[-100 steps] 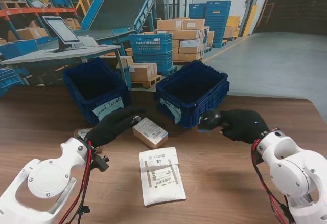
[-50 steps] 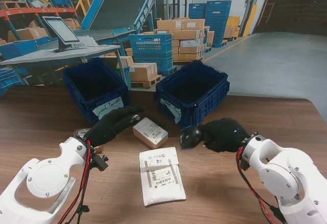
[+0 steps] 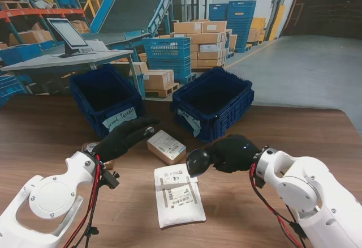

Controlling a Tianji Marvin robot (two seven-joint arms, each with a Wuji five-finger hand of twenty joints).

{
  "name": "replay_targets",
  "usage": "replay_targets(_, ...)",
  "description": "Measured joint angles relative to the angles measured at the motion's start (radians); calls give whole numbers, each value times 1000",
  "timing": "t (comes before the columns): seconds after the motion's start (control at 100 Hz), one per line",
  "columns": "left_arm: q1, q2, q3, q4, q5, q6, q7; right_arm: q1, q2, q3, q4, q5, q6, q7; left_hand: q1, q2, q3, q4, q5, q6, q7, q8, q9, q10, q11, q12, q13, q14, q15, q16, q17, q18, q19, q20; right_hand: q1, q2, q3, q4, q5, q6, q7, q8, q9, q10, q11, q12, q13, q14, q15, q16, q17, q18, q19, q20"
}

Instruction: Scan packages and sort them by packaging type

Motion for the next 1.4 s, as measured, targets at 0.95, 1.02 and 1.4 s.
replay_targets(0.95, -3, 0, -5, 2, -7, 2, 0, 134, 13, -172, 169, 60, -61, 45, 0, 0, 0, 0, 0, 0, 0, 0, 0, 0, 0, 0, 0, 0, 0, 0, 0, 0, 0, 0, 0, 0, 1, 0, 0, -3, 0, 1, -21, 0, 0, -1, -10, -2, -1, 0, -10, -1, -4, 0)
replay_targets(1.02, -3, 0, -6, 2, -7, 2, 0, 144, 14, -184, 184, 59, -61, 42, 0, 0, 0, 0, 0, 0, 0, 0, 0, 0, 0, 0, 0, 0, 0, 0, 0, 0, 0, 0, 0, 0, 1, 0, 0, -3, 0, 1, -21, 0, 0, -1, -11, -2, -1, 0, -13, -1, -4, 0)
replay_targets(1.4, -5, 0, -6, 4, -15, 3, -2, 200, 14, -254, 251, 86, -58, 11, 0, 0, 0, 0, 0, 0, 0, 0, 0, 0, 0, 0, 0, 0, 0, 0, 0, 0, 0, 0, 0, 0, 7, -4, 0, -4, 0, 1, -21, 0, 0, -1, -12, -2, -1, 0, -15, -1, -4, 0)
